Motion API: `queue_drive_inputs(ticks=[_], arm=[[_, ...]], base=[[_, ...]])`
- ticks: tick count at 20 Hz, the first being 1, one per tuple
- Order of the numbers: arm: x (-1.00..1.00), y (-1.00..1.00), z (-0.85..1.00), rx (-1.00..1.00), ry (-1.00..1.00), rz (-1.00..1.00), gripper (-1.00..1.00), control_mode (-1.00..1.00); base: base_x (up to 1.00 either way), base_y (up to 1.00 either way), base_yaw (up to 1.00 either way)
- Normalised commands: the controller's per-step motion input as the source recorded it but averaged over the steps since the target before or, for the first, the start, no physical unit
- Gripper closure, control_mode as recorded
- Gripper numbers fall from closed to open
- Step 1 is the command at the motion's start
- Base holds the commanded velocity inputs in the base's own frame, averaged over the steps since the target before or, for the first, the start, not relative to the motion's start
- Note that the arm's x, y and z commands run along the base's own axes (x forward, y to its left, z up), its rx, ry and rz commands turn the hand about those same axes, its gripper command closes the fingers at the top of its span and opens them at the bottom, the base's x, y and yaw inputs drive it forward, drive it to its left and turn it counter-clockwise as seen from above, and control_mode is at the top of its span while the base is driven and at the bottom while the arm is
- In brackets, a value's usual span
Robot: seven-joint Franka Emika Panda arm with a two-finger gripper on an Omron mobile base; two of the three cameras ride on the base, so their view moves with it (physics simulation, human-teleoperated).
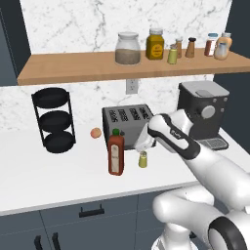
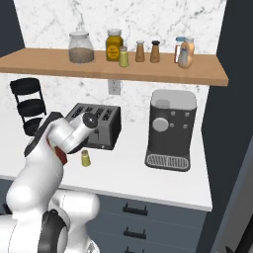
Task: Put the shaker and condiment bottle from the counter next to their counterparts in the cabinet.
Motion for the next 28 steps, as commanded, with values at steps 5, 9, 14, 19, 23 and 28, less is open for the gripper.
queue_drive_inputs(ticks=[5, 9, 14, 19, 23, 28], arm=[[0.02, 0.23, -0.02, 0.0, 0.0, 0.01, -1.0, -1.0], [0.0, 0.14, -0.02, 0.0, 0.0, 0.02, -1.0, -1.0], [0.1, 0.09, -0.13, 0.0, 0.0, 0.03, -1.0, -1.0], [0.13, 0.13, -0.12, 0.0, 0.0, 0.04, -1.0, -1.0], [0.0, 0.21, -0.01, 0.0, 0.0, 0.06, -1.0, -1.0], [0.01, 0.15, -0.04, 0.0, 0.0, 0.06, -1.0, -1.0]], base=[[0.0, 0.0, 0.0], [0.0, 0.0, 0.0], [0.0, 0.0, 0.0], [0.0, 0.0, 0.0], [0.0, 0.0, 0.0], [0.0, 0.0, 0.0]])
